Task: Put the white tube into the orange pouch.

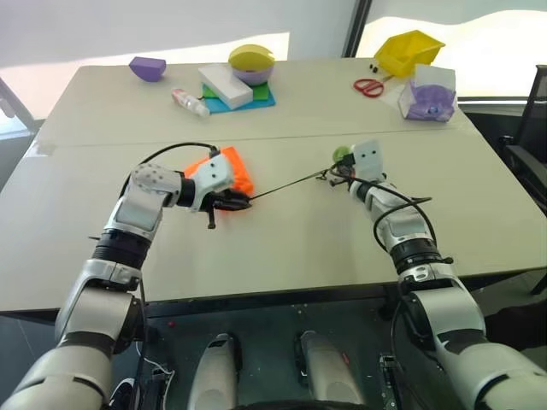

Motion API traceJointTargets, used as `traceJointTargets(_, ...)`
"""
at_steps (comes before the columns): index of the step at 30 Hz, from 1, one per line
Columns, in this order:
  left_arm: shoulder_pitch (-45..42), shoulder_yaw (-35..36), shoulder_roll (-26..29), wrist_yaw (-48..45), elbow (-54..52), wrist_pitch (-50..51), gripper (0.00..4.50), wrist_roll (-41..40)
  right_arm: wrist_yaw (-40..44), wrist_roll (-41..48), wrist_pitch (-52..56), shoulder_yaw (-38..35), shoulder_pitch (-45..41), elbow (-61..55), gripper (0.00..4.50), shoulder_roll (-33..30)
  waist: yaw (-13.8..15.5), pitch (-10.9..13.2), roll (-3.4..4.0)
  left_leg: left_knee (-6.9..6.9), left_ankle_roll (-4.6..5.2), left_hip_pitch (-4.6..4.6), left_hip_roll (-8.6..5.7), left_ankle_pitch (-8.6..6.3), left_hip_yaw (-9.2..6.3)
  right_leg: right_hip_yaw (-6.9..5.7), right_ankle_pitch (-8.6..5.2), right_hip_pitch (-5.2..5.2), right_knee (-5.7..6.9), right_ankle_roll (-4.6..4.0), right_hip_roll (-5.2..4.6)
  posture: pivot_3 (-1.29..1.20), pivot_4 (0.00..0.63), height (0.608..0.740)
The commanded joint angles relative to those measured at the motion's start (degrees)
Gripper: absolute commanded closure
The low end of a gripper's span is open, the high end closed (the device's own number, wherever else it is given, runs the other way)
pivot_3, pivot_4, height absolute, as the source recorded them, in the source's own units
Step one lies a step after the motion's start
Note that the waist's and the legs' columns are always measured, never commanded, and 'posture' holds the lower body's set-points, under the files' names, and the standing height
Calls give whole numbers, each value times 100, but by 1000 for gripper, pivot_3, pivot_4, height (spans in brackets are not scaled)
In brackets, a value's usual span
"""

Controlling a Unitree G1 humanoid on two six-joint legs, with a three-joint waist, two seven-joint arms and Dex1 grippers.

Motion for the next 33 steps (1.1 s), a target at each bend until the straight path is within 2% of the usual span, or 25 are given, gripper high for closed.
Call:
traceJointTargets(1, 165, 267, -21, 154, -386, 342, 1988, -358, 130, 53, 13, -163, 92, -421, 2383, -69, -2, 0, 0, 0, 0, 0, 0, 0, 0, 0, 0, 0, 0, 0, 0, 0, 150, 740)
traceJointTargets(4, 413, 447, -94, 156, -937, 1003, 608, -819, 580, -44, 79, 43, 342, -904, 898, -177, -14, 0, 0, 0, 0, 1, 1, 0, 0, 0, 4, -1, 3, 6, 2, 0, 150, 740)
traceJointTargets(6, 571, 751, -110, 371, -1224, 1287, 73, -1123, 1139, 23, 222, 220, 681, -1654, 385, -362, -7, 0, 0, 4, 0, 3, 1, 0, 0, 0, 3, -1, 6, 3, 2, 0, 150, 740)
traceJointTargets(7, 611, 869, -92, 484, -1311, 1359, 73, -1212, 1375, 108, 290, 259, 832, -2007, 88, -424, -3, 0, 0, 5, 0, 3, 1, 0, -1, 1, 1, -1, 8, -2, 2, 0, 150, 740)
traceJointTargets(11, 632, 1271, 69, 1012, -1256, 1081, 73, -1234, 2022, 307, 261, 308, 1368, -3167, 88, -673, 1, 0, 0, 4, 0, 3, 1, 0, -4, -1, -1, 1, 7, 5, 2, 0, 150, 740)
traceJointTargets(14, 770, 1618, 196, 1289, -1079, 875, 73, -1298, 2340, 160, -197, 346, 1770, -3701, 88, -974, 3, 0, 0, 12, 0, 5, 1, 0, -3, -1, -2, 5, 7, 0, 1, 0, 150, 740)
traceJointTargets(19, 1401, 2214, 249, 1888, -1125, 605, 73, -1449, 3202, 669, -234, 312, 2688, -4737, 88, -1392, 6, -1, -2, 8, -1, 11, 1, -1, -1, -1, -3, 15, 0, -2, -5, 0, 150, 740)
traceJointTargets(25, 2217, 2637, 484, 2065, -1733, 604, 73, -1706, 3428, 834, -260, 138, 3279, -5092, 88, -1510, 10, -1, -2, 15, -3, 12, 2, -1, 0, -2, 2, 14, 0, -12, -5, 0, 150, 740)
traceJointTargets(33, 2944, 2896, 592, 2255, -2030, 603, 73, -1923, 3489, 880, -230, -156, 3517, -5017, 88, -1732, 15, -2, -3, 16, -6, 13, 2, -3, 11, -4, 15, 16, -18, -34, -23, 0, 150, 740)
